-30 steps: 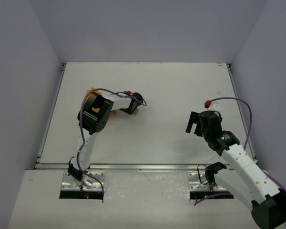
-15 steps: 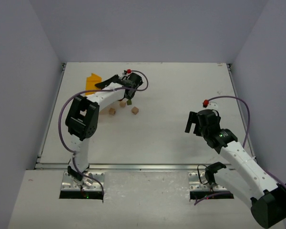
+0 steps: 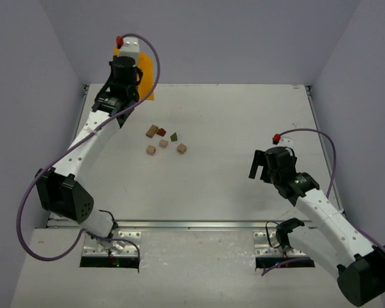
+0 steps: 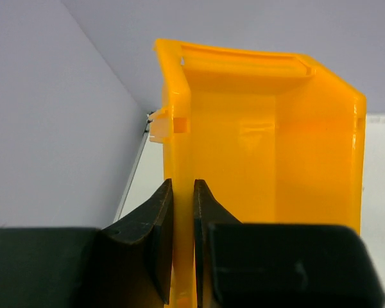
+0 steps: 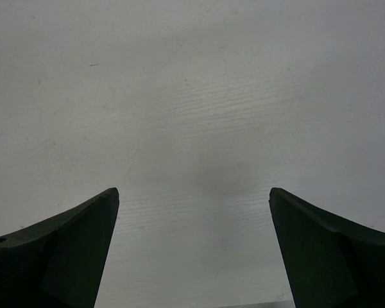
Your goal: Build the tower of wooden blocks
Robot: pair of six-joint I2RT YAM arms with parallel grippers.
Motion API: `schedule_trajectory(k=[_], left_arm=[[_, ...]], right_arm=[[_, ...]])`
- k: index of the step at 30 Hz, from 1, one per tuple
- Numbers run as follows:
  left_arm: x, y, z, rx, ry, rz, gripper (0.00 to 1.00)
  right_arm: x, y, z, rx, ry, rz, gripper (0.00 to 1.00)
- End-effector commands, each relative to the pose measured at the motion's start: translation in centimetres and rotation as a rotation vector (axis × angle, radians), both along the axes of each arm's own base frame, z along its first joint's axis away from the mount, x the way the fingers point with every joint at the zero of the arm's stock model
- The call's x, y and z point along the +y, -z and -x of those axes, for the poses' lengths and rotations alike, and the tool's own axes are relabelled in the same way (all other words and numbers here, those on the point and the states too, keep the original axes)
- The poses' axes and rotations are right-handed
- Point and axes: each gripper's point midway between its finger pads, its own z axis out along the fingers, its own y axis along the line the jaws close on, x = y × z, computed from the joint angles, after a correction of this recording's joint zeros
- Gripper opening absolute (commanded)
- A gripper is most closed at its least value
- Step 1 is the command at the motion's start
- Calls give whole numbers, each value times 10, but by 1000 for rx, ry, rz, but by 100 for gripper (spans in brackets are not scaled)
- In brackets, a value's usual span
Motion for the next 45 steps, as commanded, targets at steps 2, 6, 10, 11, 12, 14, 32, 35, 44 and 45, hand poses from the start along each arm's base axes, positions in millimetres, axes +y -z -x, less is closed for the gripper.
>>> schedule_trajectory(k=[2, 6, 10, 11, 12, 14, 32, 35, 44, 45], left_arm=[[36, 19, -31, -41, 62, 217, 0], [71, 42, -54, -3, 31, 295, 0], [113, 73, -71, 28, -45, 354, 0], [121, 82, -75, 35, -58, 365, 0], [129, 94, -79, 44, -73, 378, 0], [140, 112, -83, 60, -110, 392, 1], [174, 221, -86, 223, -347, 467, 26], [170, 218, -90, 228, -326, 486, 28], [127, 62, -62, -22, -93, 556, 100], [111, 46, -53, -32, -29, 584, 100]], right_arm=[[7, -22, -12, -75, -20, -30, 99], [11, -21, -13, -82, -40, -43, 99], [18, -20, -15, -78, -74, -57, 99], [19, -19, -15, -72, -75, -55, 99], [19, -18, -16, -64, -76, -53, 99], [20, -16, -17, -57, -79, -51, 99], [27, -6, -22, -11, -104, -49, 99], [27, -6, -22, -11, -107, -52, 99], [45, -19, -30, -85, -211, -100, 99], [51, -19, -32, -100, -251, -106, 99]])
